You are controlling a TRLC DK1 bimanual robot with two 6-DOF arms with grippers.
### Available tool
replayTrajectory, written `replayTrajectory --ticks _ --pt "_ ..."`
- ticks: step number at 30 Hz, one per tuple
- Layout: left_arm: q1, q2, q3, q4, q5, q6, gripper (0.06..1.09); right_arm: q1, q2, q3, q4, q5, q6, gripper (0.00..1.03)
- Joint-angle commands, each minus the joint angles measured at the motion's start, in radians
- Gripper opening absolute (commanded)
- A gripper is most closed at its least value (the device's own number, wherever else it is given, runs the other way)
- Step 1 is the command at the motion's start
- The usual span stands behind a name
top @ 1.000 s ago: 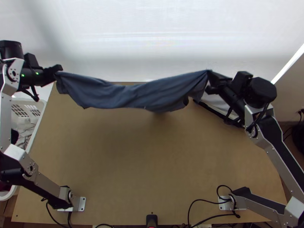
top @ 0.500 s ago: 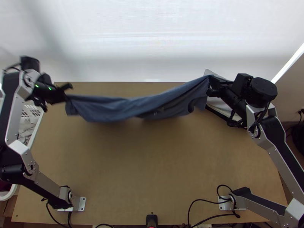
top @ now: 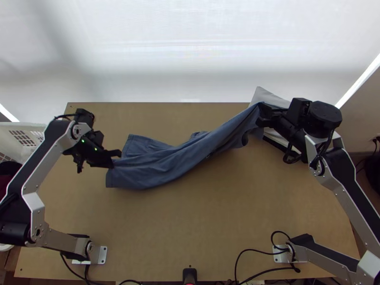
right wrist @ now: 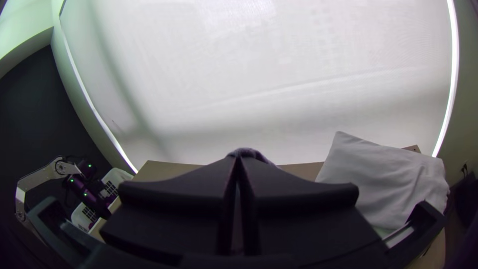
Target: Fold the t-shirt
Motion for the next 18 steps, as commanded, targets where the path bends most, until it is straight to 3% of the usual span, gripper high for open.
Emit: replayTrajectory --ticks 1,10,18 --pt "0.021 0.018 -0.035 0.030 -0.005 0.027 0.10 0.005 -0.023 -0.028 0.006 0.002 0.007 0.03" --pt "0.138 0.314 0.218 0.111 -0.008 -0.062 0.10 0.010 -0.030 -0.129 0.055 0.002 0.007 0.03" --pt "0.145 0.657 0.634 0.024 -0.004 -0.197 0.10 0.037 -0.038 -0.215 0.093 0.002 0.030 0.03"
